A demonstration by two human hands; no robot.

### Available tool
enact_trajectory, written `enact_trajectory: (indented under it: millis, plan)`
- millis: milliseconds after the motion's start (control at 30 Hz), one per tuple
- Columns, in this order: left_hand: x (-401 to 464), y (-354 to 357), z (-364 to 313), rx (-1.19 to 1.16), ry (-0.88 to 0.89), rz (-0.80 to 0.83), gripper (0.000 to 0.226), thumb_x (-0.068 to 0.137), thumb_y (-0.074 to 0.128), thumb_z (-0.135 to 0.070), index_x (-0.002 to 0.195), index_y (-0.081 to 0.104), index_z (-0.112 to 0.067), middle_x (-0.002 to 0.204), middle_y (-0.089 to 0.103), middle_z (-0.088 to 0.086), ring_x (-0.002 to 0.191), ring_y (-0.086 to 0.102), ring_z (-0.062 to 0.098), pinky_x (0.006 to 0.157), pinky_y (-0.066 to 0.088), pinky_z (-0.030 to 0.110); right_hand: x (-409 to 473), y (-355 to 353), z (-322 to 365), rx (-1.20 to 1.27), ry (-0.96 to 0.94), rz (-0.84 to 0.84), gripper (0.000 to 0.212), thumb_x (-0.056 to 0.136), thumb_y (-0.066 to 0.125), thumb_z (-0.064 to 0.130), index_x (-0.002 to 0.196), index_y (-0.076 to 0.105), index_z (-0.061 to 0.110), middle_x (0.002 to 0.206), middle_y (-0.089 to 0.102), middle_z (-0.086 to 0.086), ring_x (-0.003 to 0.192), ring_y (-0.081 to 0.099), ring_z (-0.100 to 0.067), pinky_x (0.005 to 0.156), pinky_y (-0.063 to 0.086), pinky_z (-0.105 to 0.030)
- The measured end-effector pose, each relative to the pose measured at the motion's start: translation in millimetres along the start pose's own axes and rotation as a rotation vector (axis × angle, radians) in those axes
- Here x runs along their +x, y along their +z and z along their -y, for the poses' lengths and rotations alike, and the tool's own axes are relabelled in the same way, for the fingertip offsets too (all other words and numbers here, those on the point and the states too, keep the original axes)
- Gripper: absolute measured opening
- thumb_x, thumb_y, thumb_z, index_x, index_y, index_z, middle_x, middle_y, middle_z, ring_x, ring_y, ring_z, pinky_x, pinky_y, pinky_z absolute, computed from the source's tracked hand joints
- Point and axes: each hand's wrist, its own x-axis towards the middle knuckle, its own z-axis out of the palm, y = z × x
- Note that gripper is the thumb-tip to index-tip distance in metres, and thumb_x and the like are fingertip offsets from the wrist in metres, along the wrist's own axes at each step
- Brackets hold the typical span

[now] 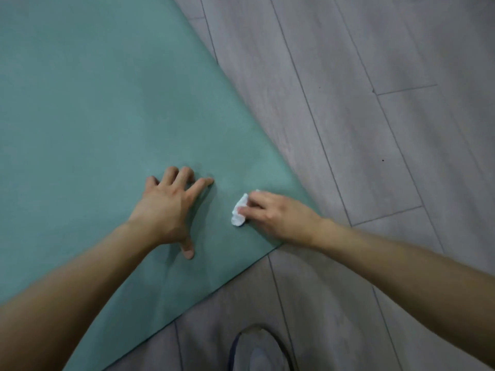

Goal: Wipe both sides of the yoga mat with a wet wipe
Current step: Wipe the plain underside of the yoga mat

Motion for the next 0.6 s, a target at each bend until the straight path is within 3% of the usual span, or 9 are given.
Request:
enact_trajectory:
  millis: [133,233,333,433,500,600]
  plan:
    - [-2.1,5.3,0.4,-0.017,0.007,-0.047,0.167,0.015,0.076,-0.091,0.16,0.009,-0.043,0.139,0.031,-0.002,0.126,0.035,0.025,0.095,0.043,0.045,101.8,-28.8,-68.2,-0.095,0.207,-0.186,0.026,0.105,0.052,0.03,0.108,0.07,0.011,0.104,0.056,-0.014,0.083,0.06,-0.036,0.069,0.053,-0.044]
    - [-17.2,11.3,-1.6,-0.09,-0.064,-0.07,0.166,0.022,0.08,-0.09,0.162,0.006,-0.038,0.143,0.03,0.0,0.131,0.034,0.026,0.104,0.039,0.043,123.0,-25.4,-55.5,-0.041,0.409,-0.247,0.024,0.101,0.056,0.026,0.106,0.073,0.009,0.104,0.056,-0.017,0.078,0.063,-0.04,0.069,0.056,-0.048]
    - [-18.3,16.9,10.9,-0.281,-0.079,-0.143,0.131,0.041,0.068,-0.091,0.156,0.034,-0.038,0.142,0.038,0.0,0.131,0.04,0.028,0.108,0.041,0.045,65.6,-4.3,11.1,0.095,0.232,-0.136,0.022,0.101,0.058,0.023,0.116,0.071,0.012,0.106,0.056,-0.014,0.079,0.06,-0.035,0.07,0.053,-0.043]
    - [5.3,14.1,35.5,-0.505,-0.163,-0.344,0.08,0.064,0.061,-0.069,0.134,0.061,-0.03,0.123,0.055,0.004,0.119,0.055,0.033,0.101,0.049,0.044,10.9,9.5,53.6,0.18,-0.013,0.01,0.02,0.102,0.057,0.016,0.117,0.07,0.012,0.108,0.056,-0.012,0.082,0.057,-0.031,0.073,0.048,-0.039]
    - [26.4,2.3,47.9,-0.52,-0.268,-0.395,0.093,0.061,0.076,-0.067,0.144,0.052,-0.03,0.135,0.05,0.01,0.13,0.047,0.036,0.108,0.043,0.048,27.7,5.5,29.6,0.053,-0.11,0.005,0.02,0.102,0.056,0.012,0.116,0.071,0.012,0.104,0.057,-0.013,0.083,0.054,-0.029,0.072,0.044,-0.039]
    - [54.0,-23.5,63.9,-0.439,-0.396,-0.183,0.161,0.036,0.096,-0.073,0.164,0.006,-0.037,0.169,0.006,0.014,0.158,0.004,0.036,0.122,0.02,0.061,106.9,-16.0,-37.9,-0.138,0.042,-0.244,0.018,0.096,0.065,0.012,0.111,0.074,0.014,0.1,0.059,-0.014,0.084,0.056,-0.032,0.066,0.047,-0.04]
